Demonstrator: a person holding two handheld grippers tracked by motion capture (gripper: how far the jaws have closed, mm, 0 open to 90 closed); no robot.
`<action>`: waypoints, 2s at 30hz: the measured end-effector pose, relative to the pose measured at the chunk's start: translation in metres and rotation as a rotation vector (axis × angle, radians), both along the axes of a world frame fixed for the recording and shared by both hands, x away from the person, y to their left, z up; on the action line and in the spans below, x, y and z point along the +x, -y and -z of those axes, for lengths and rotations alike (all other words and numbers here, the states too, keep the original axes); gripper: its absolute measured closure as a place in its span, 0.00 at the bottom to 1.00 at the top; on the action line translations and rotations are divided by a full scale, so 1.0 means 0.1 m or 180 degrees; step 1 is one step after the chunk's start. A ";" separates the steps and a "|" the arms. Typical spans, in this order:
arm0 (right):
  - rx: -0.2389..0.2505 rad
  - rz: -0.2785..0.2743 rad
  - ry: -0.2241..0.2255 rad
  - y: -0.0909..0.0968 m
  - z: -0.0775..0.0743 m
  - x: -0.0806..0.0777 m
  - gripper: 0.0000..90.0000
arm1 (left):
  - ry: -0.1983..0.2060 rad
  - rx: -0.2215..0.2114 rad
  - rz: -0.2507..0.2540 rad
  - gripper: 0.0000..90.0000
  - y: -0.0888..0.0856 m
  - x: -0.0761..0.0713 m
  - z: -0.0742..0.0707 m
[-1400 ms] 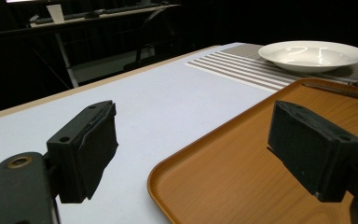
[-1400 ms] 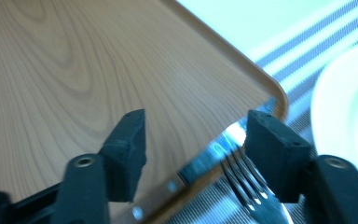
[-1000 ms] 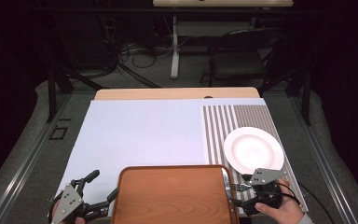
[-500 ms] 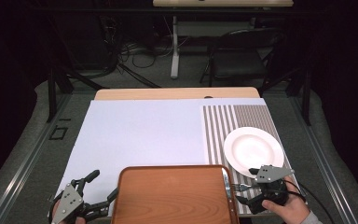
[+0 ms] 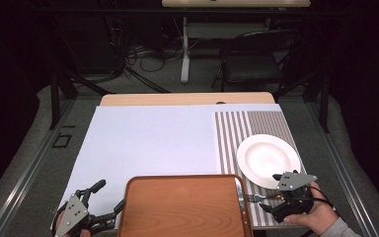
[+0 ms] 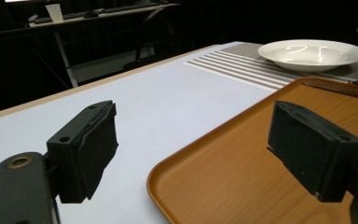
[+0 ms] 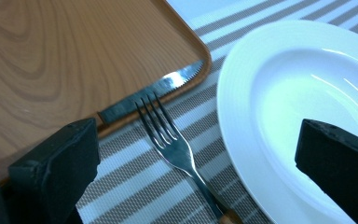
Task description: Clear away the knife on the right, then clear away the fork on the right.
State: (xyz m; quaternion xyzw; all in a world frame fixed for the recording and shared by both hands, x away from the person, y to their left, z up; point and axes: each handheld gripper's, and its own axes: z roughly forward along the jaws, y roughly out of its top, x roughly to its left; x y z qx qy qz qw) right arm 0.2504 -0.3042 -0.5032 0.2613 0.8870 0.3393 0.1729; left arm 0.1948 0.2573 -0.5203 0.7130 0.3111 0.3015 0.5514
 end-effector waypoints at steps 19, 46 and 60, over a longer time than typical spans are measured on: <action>-0.0232 0.0088 -0.0001 0.44 0.04 0.09 0.16 | -0.0010 0.0017 0.0019 0.17 0.01 0.01 0.00; -0.1106 -0.0596 0.0286 0.44 -0.02 0.07 0.34 | -0.0014 0.0015 0.0009 0.17 0.01 0.01 0.00; -0.1571 -0.0796 0.0217 0.41 0.02 0.03 0.52 | -0.0014 0.0018 0.0010 0.17 0.01 0.01 0.00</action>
